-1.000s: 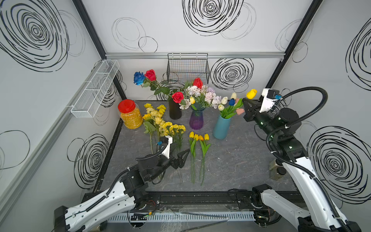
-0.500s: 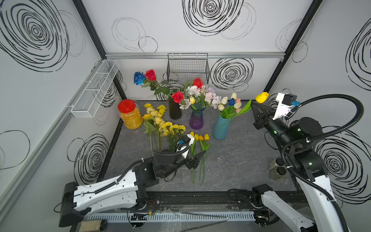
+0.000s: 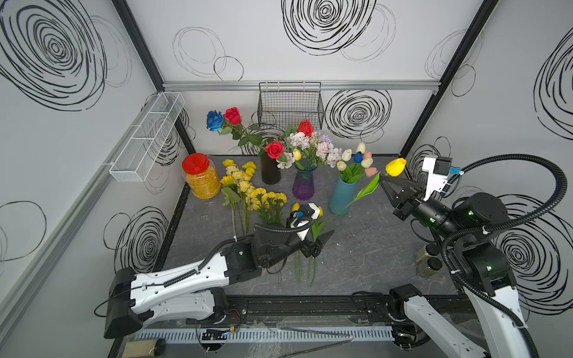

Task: Pick out yellow flowers from the vase
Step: Pick up the flower from the vase.

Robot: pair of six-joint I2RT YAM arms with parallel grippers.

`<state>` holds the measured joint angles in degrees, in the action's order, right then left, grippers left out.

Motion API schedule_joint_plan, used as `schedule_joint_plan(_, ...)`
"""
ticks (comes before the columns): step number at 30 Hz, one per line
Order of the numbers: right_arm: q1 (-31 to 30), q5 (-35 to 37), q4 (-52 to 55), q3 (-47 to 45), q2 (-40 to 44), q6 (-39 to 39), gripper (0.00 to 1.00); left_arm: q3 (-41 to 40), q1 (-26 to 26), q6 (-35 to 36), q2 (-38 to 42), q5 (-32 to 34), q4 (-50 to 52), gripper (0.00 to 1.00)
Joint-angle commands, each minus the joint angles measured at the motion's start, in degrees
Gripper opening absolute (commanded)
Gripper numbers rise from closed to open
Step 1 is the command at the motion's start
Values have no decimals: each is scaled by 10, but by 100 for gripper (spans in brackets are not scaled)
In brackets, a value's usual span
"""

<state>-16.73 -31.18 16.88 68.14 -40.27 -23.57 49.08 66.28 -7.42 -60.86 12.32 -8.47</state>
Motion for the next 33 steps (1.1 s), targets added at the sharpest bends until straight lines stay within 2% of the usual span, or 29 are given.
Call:
schedule_joint_plan(1,-2,-55,-23,-22,20,-37,3,20,1,8,-11,-15,-35,80)
schedule_joint_plan(8,-2,-92,-9,-32,31,-49,3,30,-1,7,-38,-25,-31,75)
schedule_joint_plan(10,-2,-93,-6,-35,34,-50,3,33,-4,7,-46,-40,-34,66)
schedule_joint_plan(15,-2,-86,-1,-42,41,-48,2,46,-7,4,-72,-86,-30,32)
schedule_joint_plan(18,-3,-69,5,-46,44,-42,3,52,-6,0,-81,-103,-28,16)
schedule_joint_plan(20,-3,-54,9,-51,46,-37,3,51,-4,-2,-84,-104,-28,8)
schedule_joint_plan(23,-3,-42,12,-56,48,-31,6,49,-3,-6,-86,-104,-30,1)
schedule_joint_plan(25,-3,-39,12,-59,51,-31,11,47,0,-7,-86,-104,-30,1)
schedule_joint_plan(31,-3,4,26,-63,64,-17,47,43,-1,-29,-89,-67,-21,1)
schedule_joint_plan(33,-3,31,38,-62,74,-3,53,43,-3,-45,-90,-52,-12,1)
